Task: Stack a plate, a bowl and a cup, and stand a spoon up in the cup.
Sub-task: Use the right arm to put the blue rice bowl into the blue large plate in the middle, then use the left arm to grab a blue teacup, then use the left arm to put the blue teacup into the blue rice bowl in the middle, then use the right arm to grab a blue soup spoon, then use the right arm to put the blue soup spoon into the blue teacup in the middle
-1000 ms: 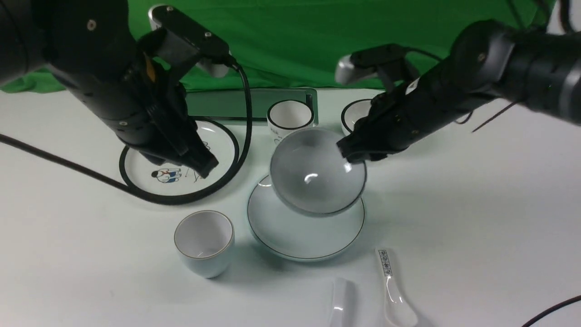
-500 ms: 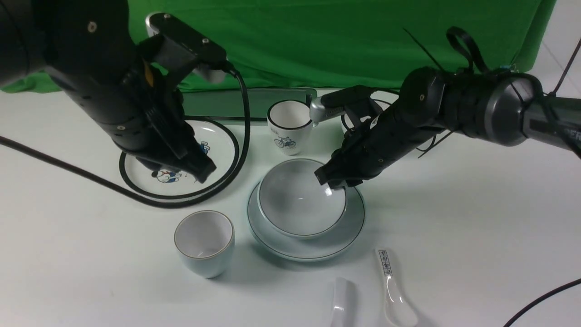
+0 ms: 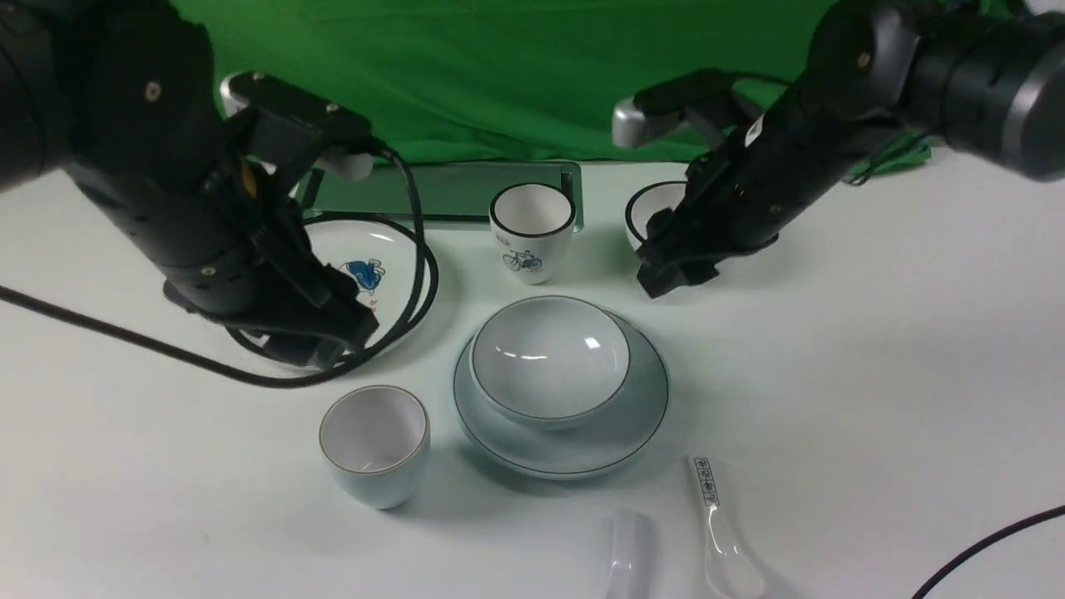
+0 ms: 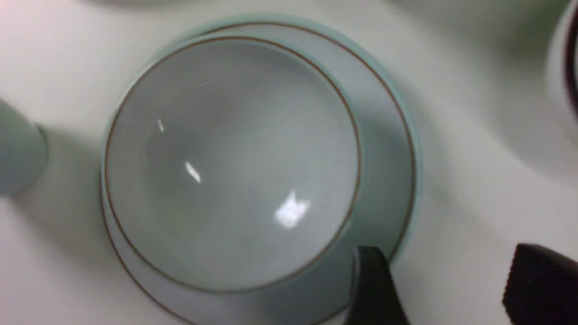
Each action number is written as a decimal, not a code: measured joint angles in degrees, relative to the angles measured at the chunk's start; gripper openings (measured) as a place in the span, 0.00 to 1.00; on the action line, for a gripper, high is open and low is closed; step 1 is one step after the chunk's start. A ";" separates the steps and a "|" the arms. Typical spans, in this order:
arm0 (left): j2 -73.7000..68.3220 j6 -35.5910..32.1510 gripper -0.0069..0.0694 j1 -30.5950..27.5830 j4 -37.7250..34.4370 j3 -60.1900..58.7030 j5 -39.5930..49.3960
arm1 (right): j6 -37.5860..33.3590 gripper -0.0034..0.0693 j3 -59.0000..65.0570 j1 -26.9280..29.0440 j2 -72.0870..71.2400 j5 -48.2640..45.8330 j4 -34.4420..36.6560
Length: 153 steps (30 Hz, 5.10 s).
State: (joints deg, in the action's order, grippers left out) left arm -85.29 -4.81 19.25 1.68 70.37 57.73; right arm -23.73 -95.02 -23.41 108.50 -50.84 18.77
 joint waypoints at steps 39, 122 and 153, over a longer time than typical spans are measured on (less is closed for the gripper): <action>-27.17 -10.89 0.08 8.52 -8.31 28.40 1.43 | -0.27 0.63 -0.36 0.06 -15.15 -4.87 -5.66; 36.57 2.84 0.04 8.74 -0.25 -24.48 -0.94 | 31.44 0.30 26.78 -23.56 -0.80 9.59 -6.84; 36.57 2.88 0.04 8.74 -0.11 -24.48 -11.60 | 23.20 0.30 24.69 -14.80 -7.94 69.69 -20.47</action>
State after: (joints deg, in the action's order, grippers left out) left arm -48.72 -1.94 27.99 1.57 45.89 46.13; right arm -0.53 -70.34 -38.20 100.57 18.86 -1.70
